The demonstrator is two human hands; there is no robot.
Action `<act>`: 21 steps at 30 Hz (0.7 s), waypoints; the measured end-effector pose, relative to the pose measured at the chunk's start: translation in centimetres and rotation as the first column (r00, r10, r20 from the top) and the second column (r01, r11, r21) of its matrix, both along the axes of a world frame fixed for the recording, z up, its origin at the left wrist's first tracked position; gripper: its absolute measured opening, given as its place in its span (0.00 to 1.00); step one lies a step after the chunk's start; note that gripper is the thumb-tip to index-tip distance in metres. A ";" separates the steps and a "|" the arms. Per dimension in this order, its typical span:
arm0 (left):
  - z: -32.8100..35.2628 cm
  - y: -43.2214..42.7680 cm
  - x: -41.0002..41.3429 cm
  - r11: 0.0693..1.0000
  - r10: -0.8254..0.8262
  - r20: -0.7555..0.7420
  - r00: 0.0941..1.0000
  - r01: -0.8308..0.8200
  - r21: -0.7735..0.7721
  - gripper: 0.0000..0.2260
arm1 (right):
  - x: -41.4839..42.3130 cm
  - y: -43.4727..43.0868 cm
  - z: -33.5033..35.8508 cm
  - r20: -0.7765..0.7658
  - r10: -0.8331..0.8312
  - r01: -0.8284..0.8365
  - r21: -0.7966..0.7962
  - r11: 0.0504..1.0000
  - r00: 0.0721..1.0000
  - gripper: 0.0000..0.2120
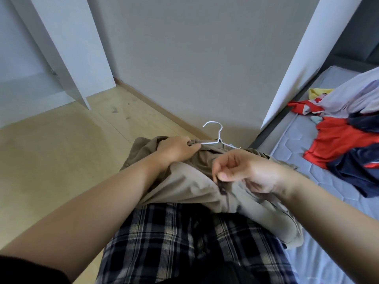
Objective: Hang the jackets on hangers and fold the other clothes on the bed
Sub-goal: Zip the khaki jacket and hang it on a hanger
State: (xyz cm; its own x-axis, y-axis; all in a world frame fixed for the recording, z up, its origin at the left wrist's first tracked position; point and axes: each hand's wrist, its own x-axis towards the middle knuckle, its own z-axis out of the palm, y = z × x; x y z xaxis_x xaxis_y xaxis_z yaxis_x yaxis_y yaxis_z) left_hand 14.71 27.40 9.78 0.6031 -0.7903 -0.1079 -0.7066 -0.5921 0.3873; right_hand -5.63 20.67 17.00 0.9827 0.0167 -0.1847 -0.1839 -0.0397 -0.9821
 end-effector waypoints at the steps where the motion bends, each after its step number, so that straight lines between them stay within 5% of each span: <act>1: 0.2 -0.1 0.0 1.000 0.012 -0.018 1.000 -0.012 -0.006 0.18 | 0.8 -0.5 -1.0 0.005 -0.092 0.091 -0.230 0.969 0.996 0.11; 3: 0.4 -0.2 0.0 0.999 0.029 -0.078 0.997 -0.030 -0.017 0.17 | 2.0 -1.2 -3.1 0.104 -0.248 0.256 -0.638 0.726 0.963 0.11; 4: 0.6 -0.2 0.0 0.999 0.038 -0.117 0.992 -0.041 -0.023 0.17 | 2.4 -1.3 -3.9 0.149 -0.277 0.298 -0.705 0.643 0.949 0.10; 12: 3.1 0.9 0.6 0.998 -0.049 -0.398 0.916 0.034 -0.045 0.17 | 3.2 -2.5 -5.4 0.159 -0.255 0.290 -0.715 0.636 0.954 0.13; 15: 4.5 1.5 -0.7 0.972 -0.077 -0.024 0.997 0.070 -0.222 0.11 | 3.3 -2.6 -5.1 0.105 -0.242 0.240 -0.730 0.639 0.964 0.13; 18: 5.4 3.3 -4.4 0.835 -0.078 0.376 0.923 0.267 -0.482 0.17 | 3.5 -2.9 -4.8 0.069 -0.234 0.210 -0.721 0.661 0.970 0.11; 21: 4.6 4.5 -7.2 0.921 -0.300 0.289 0.909 0.355 -0.159 0.26 | 3.6 -3.2 -4.4 0.029 -0.252 0.204 -0.678 0.706 0.967 0.12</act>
State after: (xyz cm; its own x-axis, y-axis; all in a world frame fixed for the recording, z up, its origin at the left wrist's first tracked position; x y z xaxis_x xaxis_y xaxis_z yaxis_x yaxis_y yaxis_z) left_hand 7.47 31.89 14.36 0.2913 -0.9359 0.1980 -0.9372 -0.2376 0.2554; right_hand -2.05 17.45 12.61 0.9262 -0.3578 -0.1185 -0.3336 -0.6318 -0.6997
